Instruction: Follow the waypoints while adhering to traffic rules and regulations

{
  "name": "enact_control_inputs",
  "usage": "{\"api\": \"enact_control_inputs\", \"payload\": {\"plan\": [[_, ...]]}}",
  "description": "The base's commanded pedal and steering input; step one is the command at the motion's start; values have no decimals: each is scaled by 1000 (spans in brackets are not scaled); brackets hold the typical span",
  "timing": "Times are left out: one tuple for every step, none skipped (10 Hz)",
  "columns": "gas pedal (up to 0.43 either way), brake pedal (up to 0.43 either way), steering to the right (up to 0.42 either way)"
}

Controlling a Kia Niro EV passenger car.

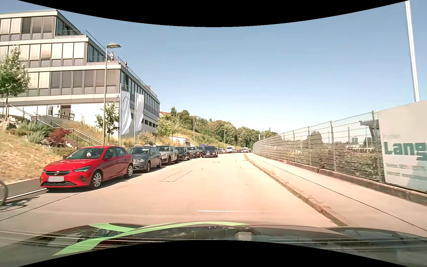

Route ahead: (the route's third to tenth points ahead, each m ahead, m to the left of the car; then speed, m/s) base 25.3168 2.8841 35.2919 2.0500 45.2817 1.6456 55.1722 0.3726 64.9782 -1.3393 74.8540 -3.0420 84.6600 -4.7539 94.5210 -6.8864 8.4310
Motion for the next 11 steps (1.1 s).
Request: {"api": "enact_control_inputs", "payload": {"plan": [[157,0,9],[157,0,9],[157,0,8],[157,0,8],[169,0,8],[177,0,8],[177,0,8],[189,0,8],[189,0,7],[197,0,7],[197,0,7]]}}
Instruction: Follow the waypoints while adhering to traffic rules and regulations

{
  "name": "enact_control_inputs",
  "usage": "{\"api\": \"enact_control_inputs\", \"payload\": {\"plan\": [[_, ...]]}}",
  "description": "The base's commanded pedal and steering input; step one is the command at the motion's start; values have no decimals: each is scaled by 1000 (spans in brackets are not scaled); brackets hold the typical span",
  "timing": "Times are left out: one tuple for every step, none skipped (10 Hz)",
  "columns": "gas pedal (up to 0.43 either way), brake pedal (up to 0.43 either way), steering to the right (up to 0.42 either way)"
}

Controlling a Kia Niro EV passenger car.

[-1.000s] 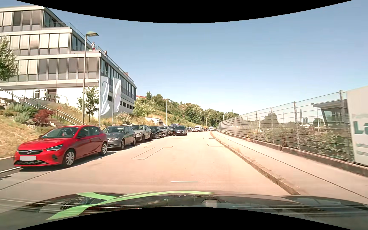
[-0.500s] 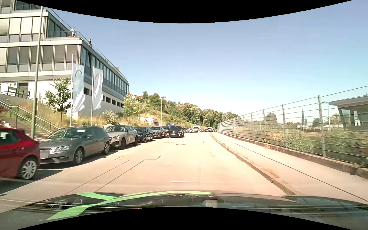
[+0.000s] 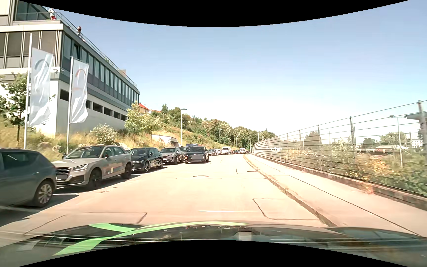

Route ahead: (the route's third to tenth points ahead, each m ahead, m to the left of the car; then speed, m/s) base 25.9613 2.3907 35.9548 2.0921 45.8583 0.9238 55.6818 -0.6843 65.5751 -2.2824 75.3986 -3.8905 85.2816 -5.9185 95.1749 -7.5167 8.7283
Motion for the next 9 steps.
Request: {"api": "enact_control_inputs", "payload": {"plan": [[197,0,7],[197,0,7],[197,0,7],[197,0,7],[197,0,7],[197,0,6],[197,0,5],[197,0,5],[197,0,5]]}}
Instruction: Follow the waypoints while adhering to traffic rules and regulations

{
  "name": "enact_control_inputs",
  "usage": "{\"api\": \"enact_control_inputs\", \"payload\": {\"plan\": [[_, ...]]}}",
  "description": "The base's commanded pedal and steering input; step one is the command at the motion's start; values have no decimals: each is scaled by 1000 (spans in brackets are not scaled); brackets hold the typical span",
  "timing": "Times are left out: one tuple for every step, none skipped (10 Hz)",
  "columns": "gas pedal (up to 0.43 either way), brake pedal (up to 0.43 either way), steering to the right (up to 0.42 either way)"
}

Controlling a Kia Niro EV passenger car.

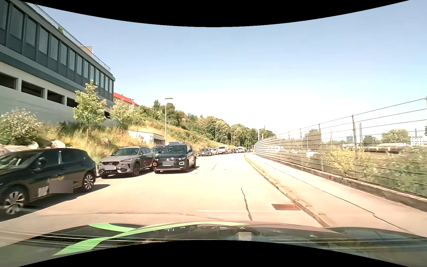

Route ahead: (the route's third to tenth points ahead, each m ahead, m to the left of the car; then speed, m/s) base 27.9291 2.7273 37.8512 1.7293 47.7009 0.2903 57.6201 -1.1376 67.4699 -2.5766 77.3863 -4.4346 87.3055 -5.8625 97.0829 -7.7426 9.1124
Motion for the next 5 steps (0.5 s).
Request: {"api": "enact_control_inputs", "payload": {"plan": [[197,0,5],[197,0,5],[197,0,5],[197,0,4],[197,0,4]]}}
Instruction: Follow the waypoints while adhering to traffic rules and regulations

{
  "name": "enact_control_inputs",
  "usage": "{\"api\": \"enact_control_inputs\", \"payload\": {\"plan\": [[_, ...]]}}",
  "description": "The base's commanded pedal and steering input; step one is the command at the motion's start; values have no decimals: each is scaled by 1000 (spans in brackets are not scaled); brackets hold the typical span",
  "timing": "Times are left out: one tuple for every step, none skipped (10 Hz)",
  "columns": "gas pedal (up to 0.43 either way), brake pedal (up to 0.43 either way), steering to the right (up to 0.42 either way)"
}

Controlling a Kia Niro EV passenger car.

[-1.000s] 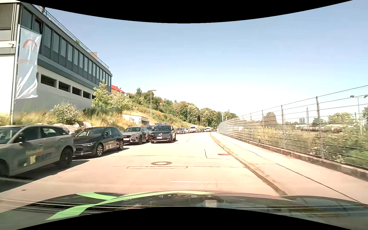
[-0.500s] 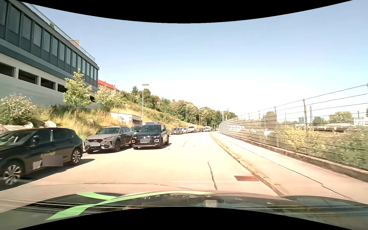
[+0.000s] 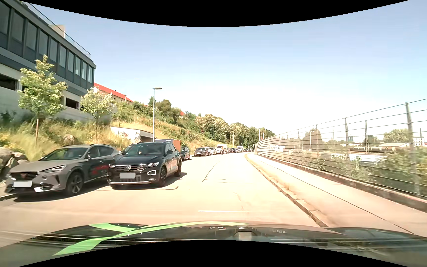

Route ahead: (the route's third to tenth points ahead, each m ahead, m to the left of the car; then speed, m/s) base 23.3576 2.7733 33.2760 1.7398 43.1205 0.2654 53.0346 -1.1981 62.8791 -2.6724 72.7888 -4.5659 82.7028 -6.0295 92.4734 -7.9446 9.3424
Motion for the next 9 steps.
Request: {"api": "enact_control_inputs", "payload": {"plan": [[197,0,4],[189,0,4],[138,0,4],[118,0,4],[87,0,4],[87,0,4],[87,0,4],[87,0,5],[98,0,7]]}}
